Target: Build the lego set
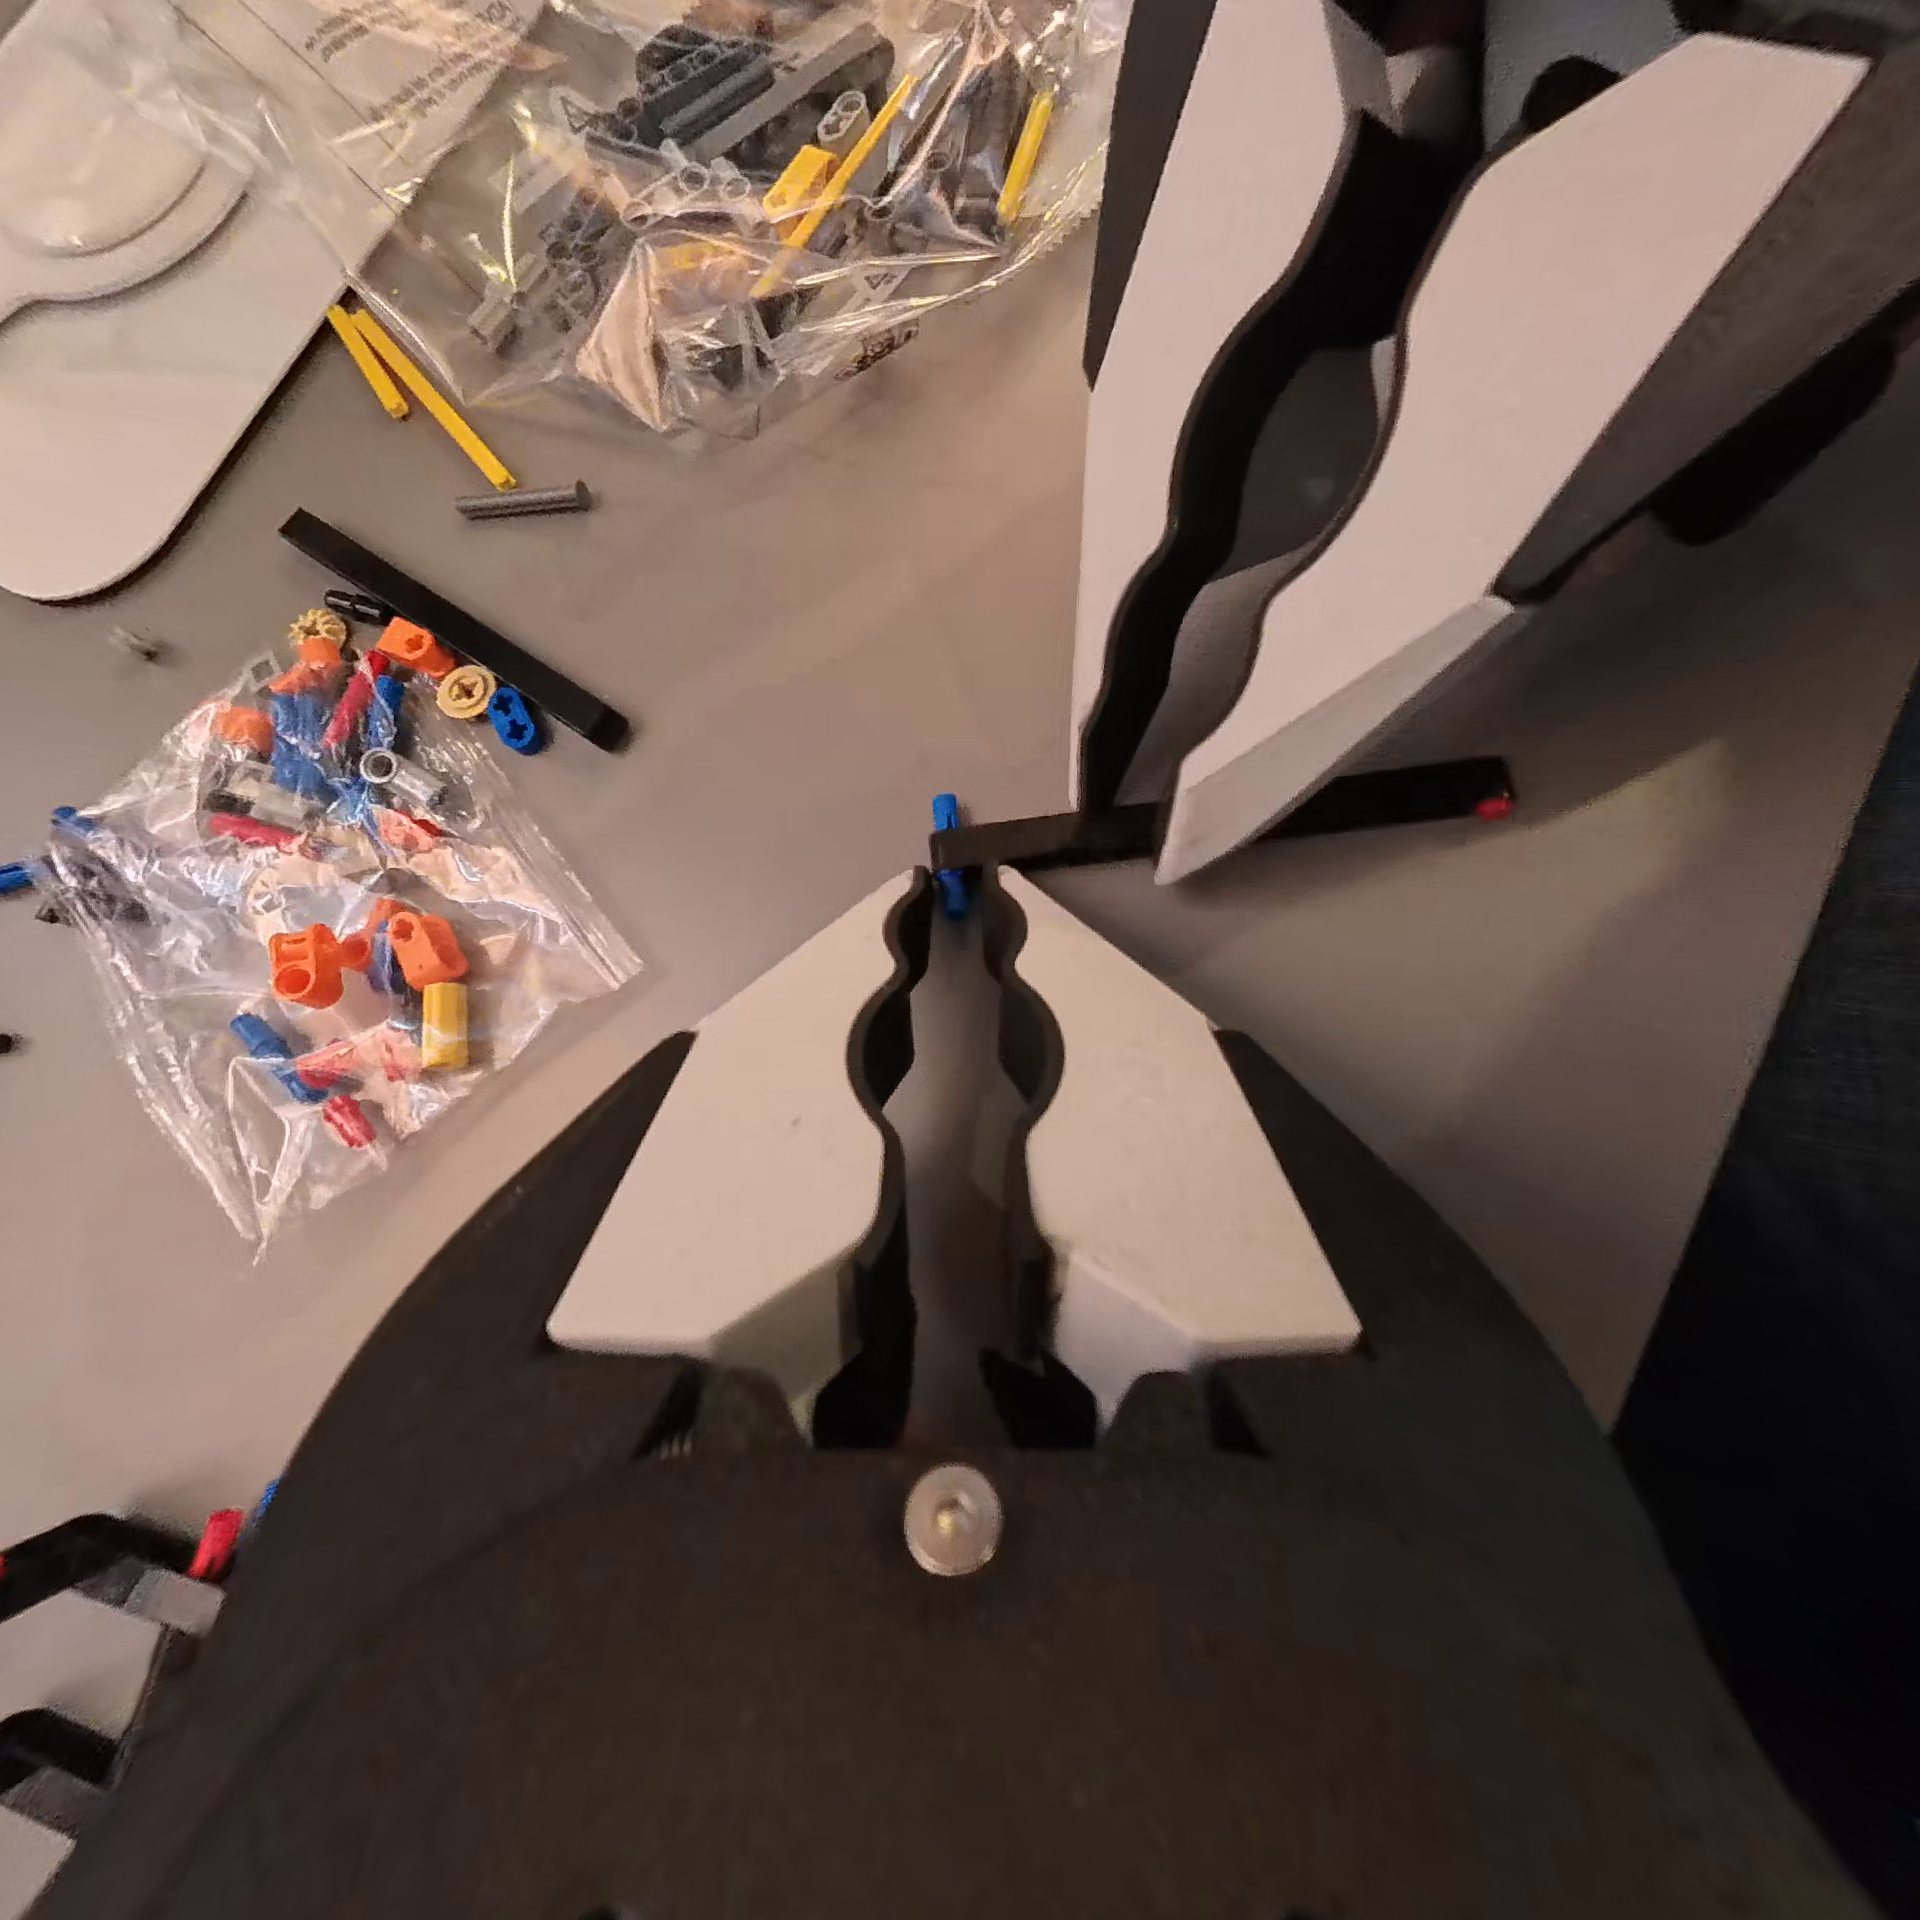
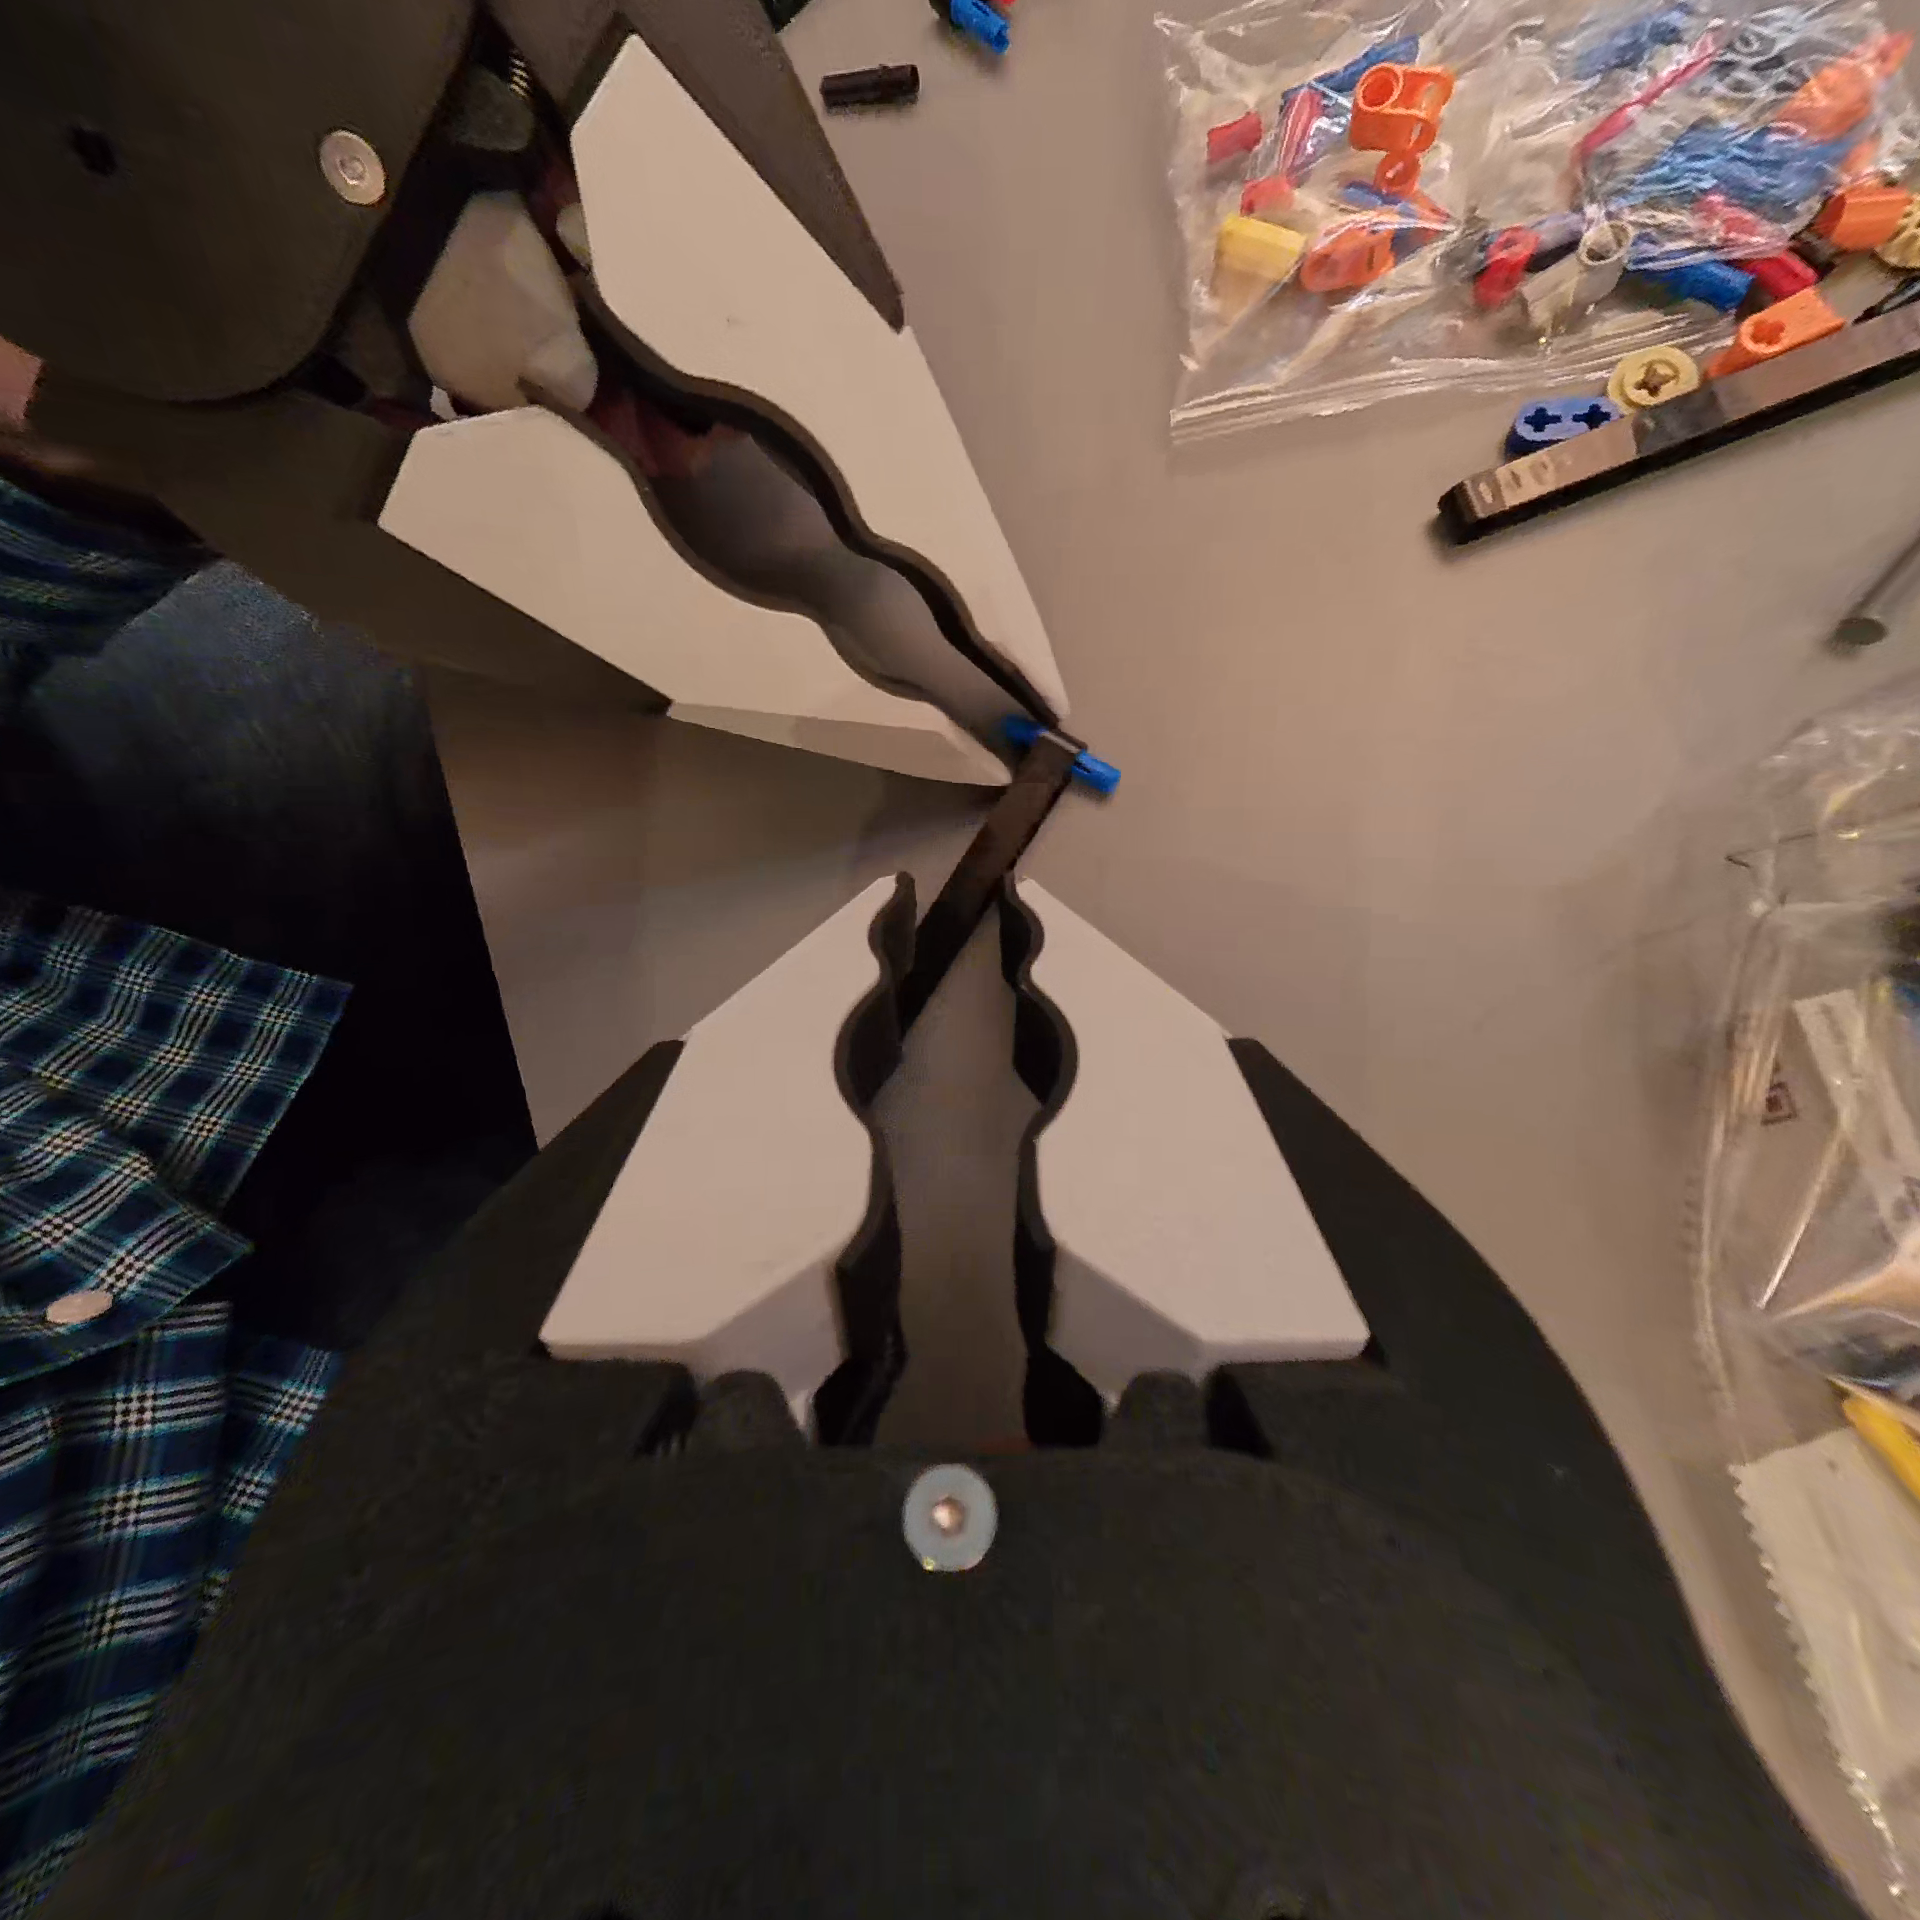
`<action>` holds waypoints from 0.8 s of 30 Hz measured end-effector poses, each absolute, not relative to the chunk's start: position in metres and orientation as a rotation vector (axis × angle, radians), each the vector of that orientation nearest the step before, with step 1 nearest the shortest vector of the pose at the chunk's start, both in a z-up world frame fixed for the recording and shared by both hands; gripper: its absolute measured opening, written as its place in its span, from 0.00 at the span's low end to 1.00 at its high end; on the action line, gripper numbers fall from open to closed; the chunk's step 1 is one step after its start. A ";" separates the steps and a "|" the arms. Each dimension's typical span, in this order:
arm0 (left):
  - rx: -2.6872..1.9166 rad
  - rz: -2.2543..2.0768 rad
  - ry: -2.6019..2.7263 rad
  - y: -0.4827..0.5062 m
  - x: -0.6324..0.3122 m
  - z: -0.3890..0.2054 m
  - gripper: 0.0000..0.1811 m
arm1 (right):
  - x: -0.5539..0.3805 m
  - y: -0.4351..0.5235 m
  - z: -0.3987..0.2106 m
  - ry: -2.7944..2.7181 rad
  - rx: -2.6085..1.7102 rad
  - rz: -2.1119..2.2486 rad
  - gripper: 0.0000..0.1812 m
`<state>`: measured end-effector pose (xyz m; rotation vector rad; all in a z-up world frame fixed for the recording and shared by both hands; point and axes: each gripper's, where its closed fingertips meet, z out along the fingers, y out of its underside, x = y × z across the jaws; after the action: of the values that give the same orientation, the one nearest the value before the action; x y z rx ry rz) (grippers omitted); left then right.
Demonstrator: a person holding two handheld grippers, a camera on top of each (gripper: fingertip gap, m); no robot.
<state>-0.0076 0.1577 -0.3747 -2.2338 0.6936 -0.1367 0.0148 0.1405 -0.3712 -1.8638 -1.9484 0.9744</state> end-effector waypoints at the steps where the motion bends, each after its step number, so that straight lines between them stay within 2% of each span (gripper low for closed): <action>1: -2.235 -0.132 0.682 0.158 -0.009 -0.374 0.05 | 0.014 0.140 -0.370 -1.936 -1.871 0.995 0.10; 5: -2.232 -0.103 0.612 0.159 -0.021 -0.367 0.19 | 0.013 0.149 -0.365 -1.911 -1.851 0.994 0.20; 8: -2.217 -0.070 0.519 0.167 -0.043 -0.346 0.23 | 0.013 0.169 -0.357 -1.898 -1.806 0.932 0.24; 11: -2.266 0.065 0.490 0.185 -0.082 -0.336 0.28 | 0.002 0.188 -0.341 -1.847 -1.785 0.955 0.24; 15: -2.434 0.102 0.496 0.201 -0.125 -0.353 0.36 | -0.027 0.207 -0.331 -1.833 -1.746 0.900 0.26; 18: -2.520 0.082 0.522 0.205 -0.138 -0.364 0.33 | -0.056 0.212 -0.332 -1.851 -1.723 0.851 0.26; 21: -2.547 -0.002 0.554 0.206 -0.131 -0.368 0.24 | -0.082 0.218 -0.337 -1.884 -1.704 0.798 0.24; 24: -2.546 -0.025 0.566 0.207 -0.125 -0.369 0.23 | -0.096 0.225 -0.351 -1.921 -1.747 0.768 0.23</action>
<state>-0.1251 0.2066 -0.3690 -2.5456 0.5664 -0.0254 -0.0962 0.2254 -0.3506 -1.7467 -1.9209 0.7682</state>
